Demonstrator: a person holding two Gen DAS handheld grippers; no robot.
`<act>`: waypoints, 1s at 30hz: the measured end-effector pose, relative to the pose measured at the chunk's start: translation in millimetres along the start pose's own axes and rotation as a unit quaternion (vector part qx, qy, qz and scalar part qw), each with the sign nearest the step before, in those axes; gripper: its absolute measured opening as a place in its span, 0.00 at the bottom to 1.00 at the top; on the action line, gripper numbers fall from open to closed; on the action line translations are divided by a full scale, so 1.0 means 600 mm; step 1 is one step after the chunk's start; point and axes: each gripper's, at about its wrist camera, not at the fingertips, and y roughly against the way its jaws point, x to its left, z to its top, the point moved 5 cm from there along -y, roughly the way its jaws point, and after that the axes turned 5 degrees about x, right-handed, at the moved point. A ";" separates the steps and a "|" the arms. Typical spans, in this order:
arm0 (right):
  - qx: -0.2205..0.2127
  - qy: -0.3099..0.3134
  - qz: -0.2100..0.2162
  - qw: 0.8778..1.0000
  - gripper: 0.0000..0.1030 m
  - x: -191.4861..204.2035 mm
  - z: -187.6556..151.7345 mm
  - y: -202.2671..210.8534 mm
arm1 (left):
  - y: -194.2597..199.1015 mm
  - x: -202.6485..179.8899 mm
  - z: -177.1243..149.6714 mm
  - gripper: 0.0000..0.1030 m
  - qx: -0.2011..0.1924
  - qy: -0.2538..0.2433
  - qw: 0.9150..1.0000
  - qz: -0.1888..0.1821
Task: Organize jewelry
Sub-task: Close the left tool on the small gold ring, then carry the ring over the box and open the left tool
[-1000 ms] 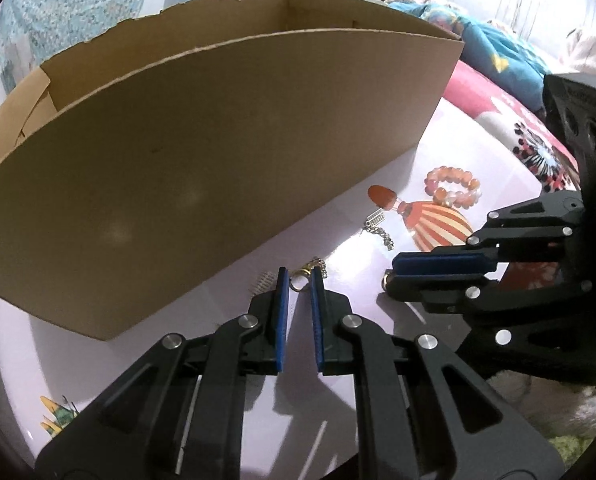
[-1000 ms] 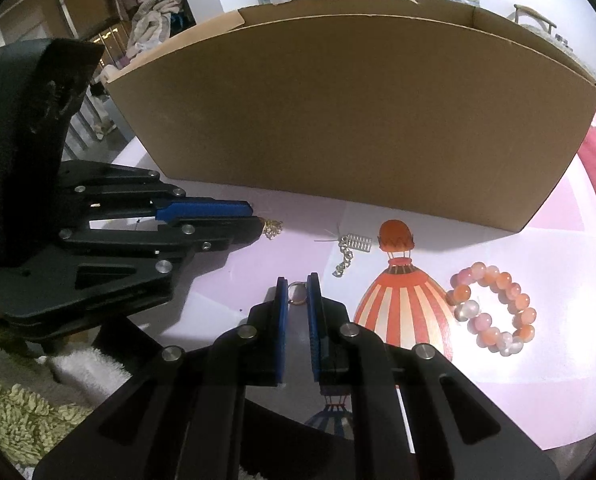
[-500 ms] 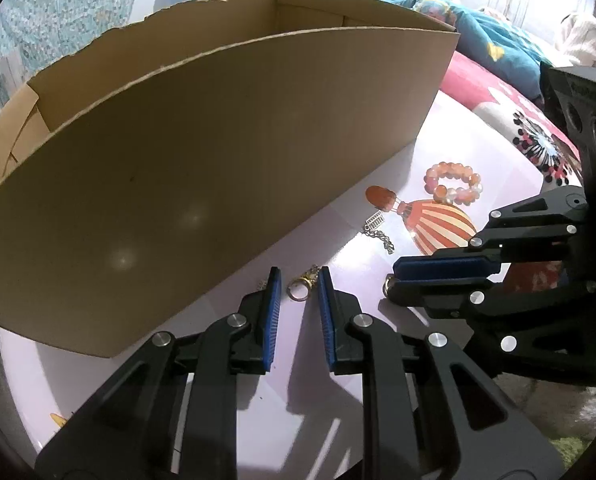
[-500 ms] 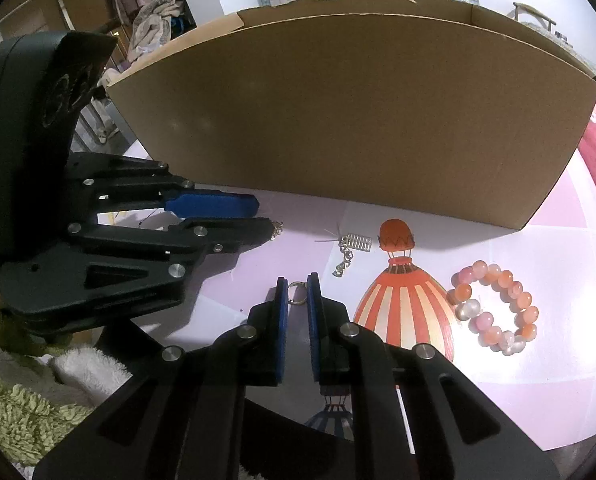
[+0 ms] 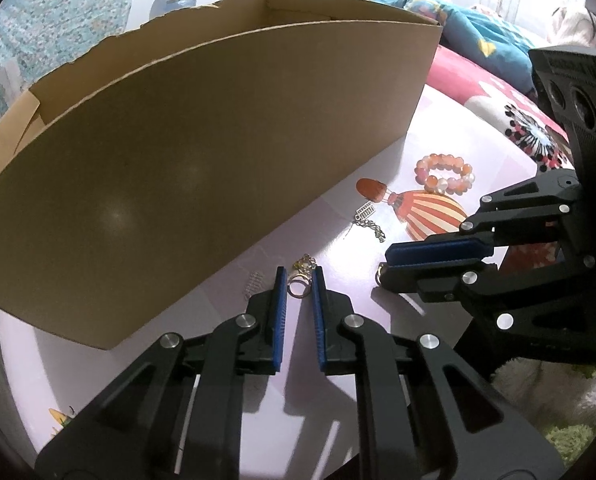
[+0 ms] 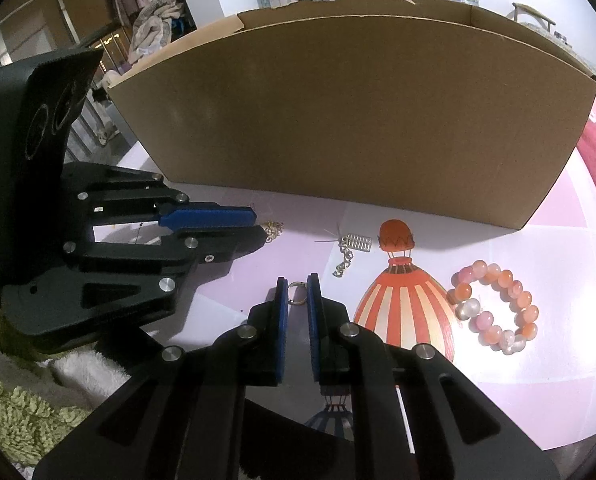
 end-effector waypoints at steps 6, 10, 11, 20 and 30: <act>-0.004 0.004 -0.001 1.000 0.09 0.003 -0.005 0.007 | 0.007 0.003 -0.010 0.11 -0.001 0.010 1.000 -0.003; -0.007 0.007 -0.002 1.000 0.09 0.005 -0.005 0.012 | 0.022 0.005 -0.015 0.11 -0.007 0.015 1.000 -0.002; -0.008 0.009 -0.003 1.000 0.09 0.006 -0.004 0.014 | 0.025 0.005 -0.015 0.11 -0.008 0.016 1.000 -0.001; -0.029 0.022 0.002 0.999 0.09 0.021 -0.002 0.050 | 0.094 -0.004 -0.008 0.11 -0.050 0.020 0.998 -0.011; -0.121 0.070 0.031 0.990 0.09 0.032 0.094 0.190 | 0.237 -0.004 0.073 0.11 -0.153 0.000 0.988 -0.032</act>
